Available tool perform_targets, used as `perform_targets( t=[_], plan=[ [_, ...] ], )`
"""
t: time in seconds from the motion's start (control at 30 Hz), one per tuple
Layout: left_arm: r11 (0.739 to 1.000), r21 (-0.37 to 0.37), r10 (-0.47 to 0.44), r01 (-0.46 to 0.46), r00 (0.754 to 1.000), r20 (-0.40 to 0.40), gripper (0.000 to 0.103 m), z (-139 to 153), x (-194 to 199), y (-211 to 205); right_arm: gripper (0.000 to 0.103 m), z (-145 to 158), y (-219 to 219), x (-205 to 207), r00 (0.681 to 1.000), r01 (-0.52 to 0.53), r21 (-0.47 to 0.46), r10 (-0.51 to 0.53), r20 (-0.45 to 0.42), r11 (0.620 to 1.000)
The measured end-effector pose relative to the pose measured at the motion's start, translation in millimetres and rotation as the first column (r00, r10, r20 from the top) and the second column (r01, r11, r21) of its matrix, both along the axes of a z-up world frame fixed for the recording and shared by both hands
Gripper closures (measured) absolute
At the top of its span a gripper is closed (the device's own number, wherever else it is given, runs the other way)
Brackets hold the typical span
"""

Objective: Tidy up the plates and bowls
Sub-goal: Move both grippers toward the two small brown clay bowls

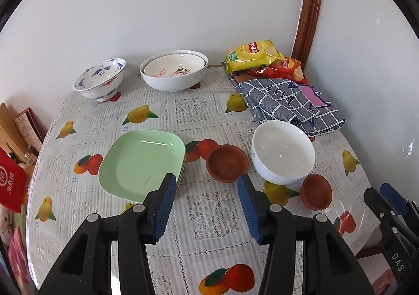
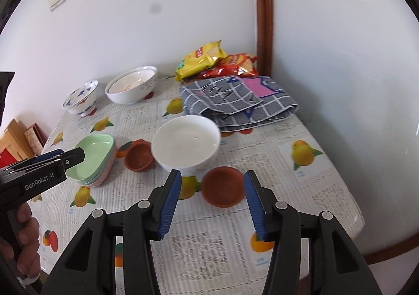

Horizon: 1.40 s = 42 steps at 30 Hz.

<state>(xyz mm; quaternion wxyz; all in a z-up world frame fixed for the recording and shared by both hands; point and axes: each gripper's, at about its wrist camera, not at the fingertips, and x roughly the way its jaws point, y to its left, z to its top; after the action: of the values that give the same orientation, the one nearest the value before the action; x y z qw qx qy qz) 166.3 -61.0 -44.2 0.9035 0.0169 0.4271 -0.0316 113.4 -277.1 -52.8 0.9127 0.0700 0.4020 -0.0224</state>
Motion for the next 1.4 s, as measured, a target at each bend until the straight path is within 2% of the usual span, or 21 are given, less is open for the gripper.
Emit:
perform_targets(
  t=[0.07,0.2,0.3,0.53,0.73,0.87,1.23,1.4],
  plan=[
    [1.000,-0.004,-0.010,0.010,1.000,0.003,0.057,-0.5,-0.1,-7.2,0.054,1.4,-12.4,-6.2,1.000,0.009,0.021,-0.010,0.024,1.000],
    [0.999,-0.031,-0.020,0.021,1.000,0.013,0.057,-3.3,0.5,-17.0,0.053,-1.9,-30.0,-9.6,0.999,0.043,0.030,-0.043,0.017,0.999],
    [1.000,-0.003,-0.021,0.021,1.000,0.013,0.057,-7.2,1.8,-25.2,0.053,-8.7,-38.4,-7.7,0.999,0.040,0.048,-0.040,-0.006,0.998],
    [1.000,-0.015,-0.019,0.018,1.000,-0.023,0.057,-20.8,10.5,-27.7,0.048,-28.3,-43.5,1.0,0.999,0.025,0.020,-0.024,-0.030,0.999],
    [0.998,-0.059,0.033,-0.037,0.998,-0.055,0.056,-38.0,19.7,-19.1,0.048,-51.6,-41.3,15.0,0.997,-0.008,0.014,0.009,-0.083,1.000],
    [0.995,-0.058,0.077,-0.082,0.994,-0.078,0.050,-51.0,29.4,-17.2,0.048,-68.7,-43.8,25.8,0.993,-0.020,0.026,0.023,-0.117,0.999],
    [0.973,-0.122,0.178,-0.195,0.975,-0.135,0.050,-82.5,59.5,-10.8,0.050,-102.8,-49.0,59.7,0.980,-0.090,0.068,0.101,-0.171,0.994],
    [0.966,-0.119,0.207,-0.228,0.965,-0.163,0.050,-96.9,72.9,-10.9,0.053,-119.2,-49.5,72.9,0.971,-0.106,0.093,0.123,-0.204,0.990]
  ],
)
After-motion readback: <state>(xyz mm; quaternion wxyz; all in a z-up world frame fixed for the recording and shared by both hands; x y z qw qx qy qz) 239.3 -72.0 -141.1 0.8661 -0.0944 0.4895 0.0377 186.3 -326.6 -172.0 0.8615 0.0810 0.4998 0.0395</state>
